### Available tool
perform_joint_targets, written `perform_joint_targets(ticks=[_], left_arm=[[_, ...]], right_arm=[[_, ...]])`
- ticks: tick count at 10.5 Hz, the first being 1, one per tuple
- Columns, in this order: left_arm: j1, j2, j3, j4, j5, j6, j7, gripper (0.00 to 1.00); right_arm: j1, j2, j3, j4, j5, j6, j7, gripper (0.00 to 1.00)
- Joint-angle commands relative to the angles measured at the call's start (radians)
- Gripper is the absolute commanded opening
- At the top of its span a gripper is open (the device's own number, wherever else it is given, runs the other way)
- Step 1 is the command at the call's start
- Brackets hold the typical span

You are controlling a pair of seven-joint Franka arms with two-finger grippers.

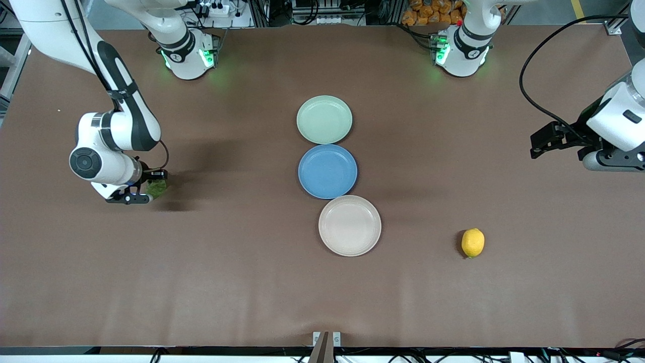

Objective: Pick lemon and lettuce from plates
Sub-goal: 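Carry the lettuce leaf away from the plates with the right gripper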

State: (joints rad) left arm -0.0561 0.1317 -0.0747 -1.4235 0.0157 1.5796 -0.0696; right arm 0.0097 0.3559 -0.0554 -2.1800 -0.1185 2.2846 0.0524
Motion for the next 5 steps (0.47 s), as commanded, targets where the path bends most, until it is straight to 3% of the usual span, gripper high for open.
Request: perform_joint_targets(ticks=[1, 5], left_arm=[[0.002, -0.02, 0.004, -0.011, -0.011, -0.016, 0.021, 1.0], [0.004, -0.02, 0.003, -0.011, -0.007, -0.029, 0.02, 1.0]], right_arm=[[0.007, -0.032, 0.003, 0.015, 0.016, -0.011, 0.012, 1.0], [0.027, -0.063, 0.003, 0.099, 0.016, -0.143, 0.01, 1.0]])
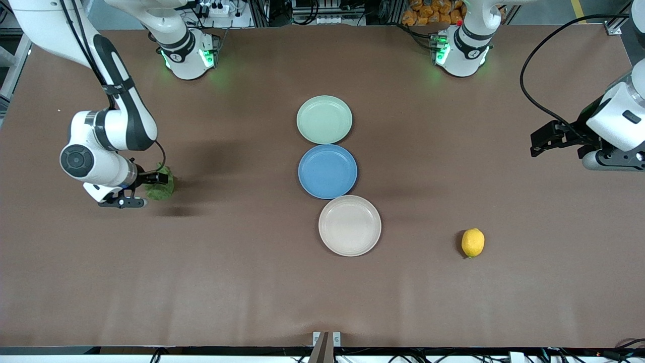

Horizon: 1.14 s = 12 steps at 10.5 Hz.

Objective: Pick lemon and lettuce from plates
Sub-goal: 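Carry the lettuce leaf away from the plates with the right gripper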

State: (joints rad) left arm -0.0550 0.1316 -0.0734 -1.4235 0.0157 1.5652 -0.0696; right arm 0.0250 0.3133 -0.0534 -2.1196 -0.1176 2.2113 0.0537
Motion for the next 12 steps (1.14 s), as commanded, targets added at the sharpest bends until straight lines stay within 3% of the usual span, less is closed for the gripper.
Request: perform_joint_targets(ticks=[1, 7, 9, 12], left_arm=[[0.003, -0.02, 0.003, -0.011, -0.007, -0.014, 0.02, 1.0], [0.004, -0.021, 0.011, -0.011, -0.005, -0.039, 0.02, 1.0], [0.004, -0.024, 0.011, -0.011, -0.005, -0.043, 0.019, 1.0], [0.004, -0.056, 0.004, -0.011, 0.022, -0.043, 0.011, 1.0]], right_arm=[[0.016, -0.028, 0.001, 0.076, 0.013, -0.114, 0.008, 1.0], [0.03, -0.081, 0.003, 0.226, 0.013, -0.228, 0.006, 1.0], [0.03, -0.121, 0.006, 0.302, 0.013, -0.312, 0.003, 1.0], [0.02, -0.198, 0.038, 0.329, 0.013, -0.332, -0.005, 1.0]])
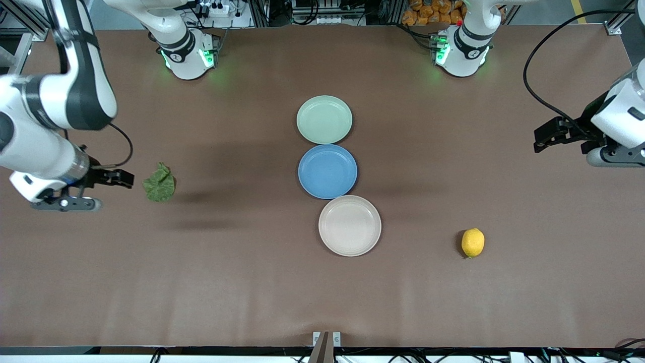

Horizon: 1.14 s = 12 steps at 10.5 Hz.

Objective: Pick lemon and lettuce from plates
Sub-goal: 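Open the right gripper to drop the lettuce on the table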

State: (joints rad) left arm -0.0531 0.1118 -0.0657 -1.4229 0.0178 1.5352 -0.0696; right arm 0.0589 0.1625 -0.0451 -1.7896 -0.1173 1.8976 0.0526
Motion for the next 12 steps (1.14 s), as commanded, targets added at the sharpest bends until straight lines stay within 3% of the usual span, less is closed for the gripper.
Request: perform_joint_targets(ticks=[1, 3, 7, 12], left_arm=[[0.003, -0.052, -0.006, -0.013, 0.034, -0.013, 0.01, 1.0], [0.003, -0.063, -0.005, -0.016, 0.034, -0.015, 0.017, 1.0], [0.004, -0.083, -0.003, -0.022, 0.033, -0.015, 0.024, 1.0], [0.004, -0.084, -0.005, -0.022, 0.03, -0.012, 0.022, 1.0]], right_arm=[[-0.02, -0.058, 0.036, 0.039, 0.013, -0.066, -0.005, 1.0], [-0.021, -0.057, 0.037, 0.162, 0.015, -0.19, -0.011, 1.0], [-0.08, -0.119, 0.076, 0.225, 0.013, -0.279, -0.011, 1.0], [-0.085, -0.132, 0.074, 0.331, 0.015, -0.365, -0.01, 1.0]])
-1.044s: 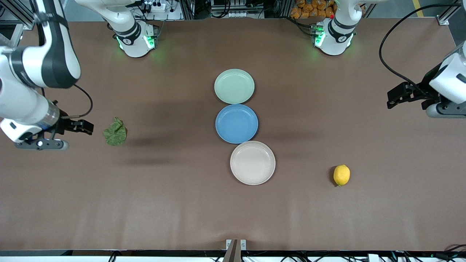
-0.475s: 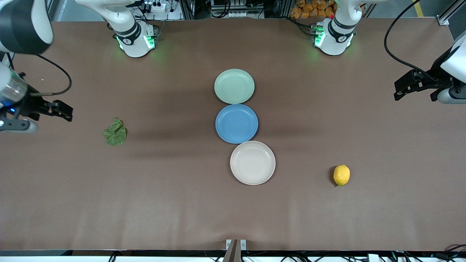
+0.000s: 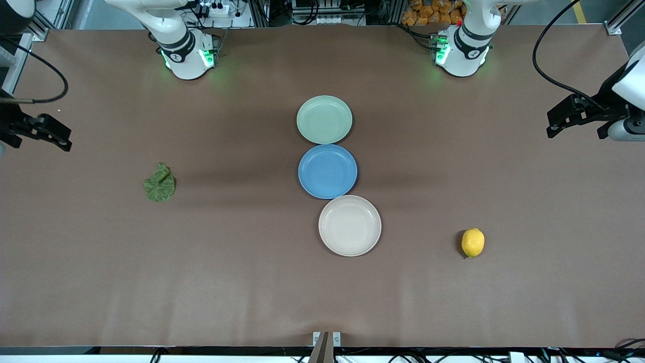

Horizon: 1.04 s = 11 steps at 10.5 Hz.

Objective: Pick lemon and lettuce from plates

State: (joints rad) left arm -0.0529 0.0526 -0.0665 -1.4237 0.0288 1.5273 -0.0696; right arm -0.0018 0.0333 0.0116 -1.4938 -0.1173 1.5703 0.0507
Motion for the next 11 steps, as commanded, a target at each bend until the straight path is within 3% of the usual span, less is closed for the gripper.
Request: perform_joint_targets(ticks=[1, 4, 6, 11], left_arm=[[0.004, -0.025, -0.004, -0.021, 0.017, -0.003, 0.022, 1.0], [0.004, -0.025, -0.004, -0.02, 0.016, -0.003, 0.022, 1.0], [0.004, -0.023, -0.003, -0.021, 0.016, -0.001, 0.022, 1.0], [0.004, -0.02, -0.003, -0.014, 0.019, -0.001, 0.024, 1.0]], right_arm=[[-0.024, -0.003, 0.016, 0.044, 0.015, -0.049, -0.008, 1.0], [-0.026, -0.003, 0.014, 0.049, 0.033, -0.07, -0.002, 1.0], [-0.033, -0.003, 0.008, 0.049, 0.099, -0.075, 0.012, 1.0], [-0.009, 0.005, -0.001, 0.049, 0.097, -0.072, 0.015, 1.0]])
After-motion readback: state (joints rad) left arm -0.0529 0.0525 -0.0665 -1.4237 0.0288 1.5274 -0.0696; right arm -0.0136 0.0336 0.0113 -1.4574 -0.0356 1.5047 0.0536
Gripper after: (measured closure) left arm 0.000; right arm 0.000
